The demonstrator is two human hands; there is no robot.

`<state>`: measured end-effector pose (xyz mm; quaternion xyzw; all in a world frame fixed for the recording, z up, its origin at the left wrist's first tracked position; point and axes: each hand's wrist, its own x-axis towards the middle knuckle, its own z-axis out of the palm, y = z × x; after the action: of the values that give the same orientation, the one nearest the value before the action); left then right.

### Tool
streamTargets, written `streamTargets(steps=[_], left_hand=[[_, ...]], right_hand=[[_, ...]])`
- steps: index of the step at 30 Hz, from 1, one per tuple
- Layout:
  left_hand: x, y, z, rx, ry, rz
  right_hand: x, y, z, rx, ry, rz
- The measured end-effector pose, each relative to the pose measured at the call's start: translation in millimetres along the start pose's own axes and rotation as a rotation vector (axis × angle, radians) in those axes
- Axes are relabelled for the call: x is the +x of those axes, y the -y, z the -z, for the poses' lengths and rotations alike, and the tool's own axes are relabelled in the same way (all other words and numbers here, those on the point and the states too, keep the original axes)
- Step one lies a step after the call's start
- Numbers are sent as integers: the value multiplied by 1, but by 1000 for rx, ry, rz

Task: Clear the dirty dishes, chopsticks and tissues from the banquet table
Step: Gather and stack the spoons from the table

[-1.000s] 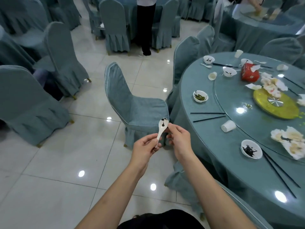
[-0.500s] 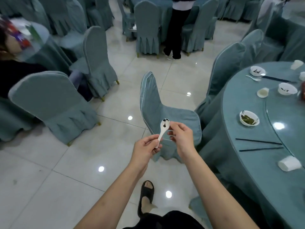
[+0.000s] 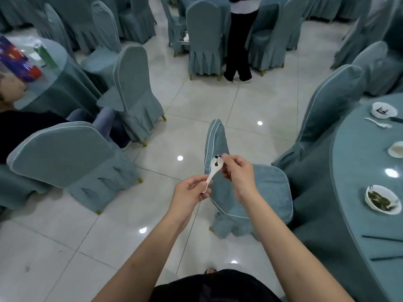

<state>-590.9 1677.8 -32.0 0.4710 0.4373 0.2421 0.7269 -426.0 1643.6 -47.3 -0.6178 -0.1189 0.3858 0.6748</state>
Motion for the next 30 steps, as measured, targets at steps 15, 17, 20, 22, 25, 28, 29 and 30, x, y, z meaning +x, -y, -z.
streamTargets(steps=[15, 17, 20, 22, 25, 28, 29, 30], left_hand=[[241, -109, 47, 74, 192, 41], [273, -137, 55, 106, 223, 37], [324, -172, 67, 126, 282, 44], [353, -189, 72, 149, 317, 42], [394, -206, 73, 163, 367, 44], [429, -215, 71, 189, 407, 65], [442, -219, 69, 203, 419, 67], [454, -223, 66, 213, 427, 69]], right_hand=[[199, 27, -112, 57, -255, 60], [223, 36, -133, 93, -299, 61], [262, 51, -164, 130, -347, 70], [283, 59, -179, 164, -377, 91], [309, 68, -196, 184, -448, 102], [333, 79, -204, 198, -498, 102], [343, 82, -206, 208, -506, 103], [353, 86, -207, 215, -514, 106]])
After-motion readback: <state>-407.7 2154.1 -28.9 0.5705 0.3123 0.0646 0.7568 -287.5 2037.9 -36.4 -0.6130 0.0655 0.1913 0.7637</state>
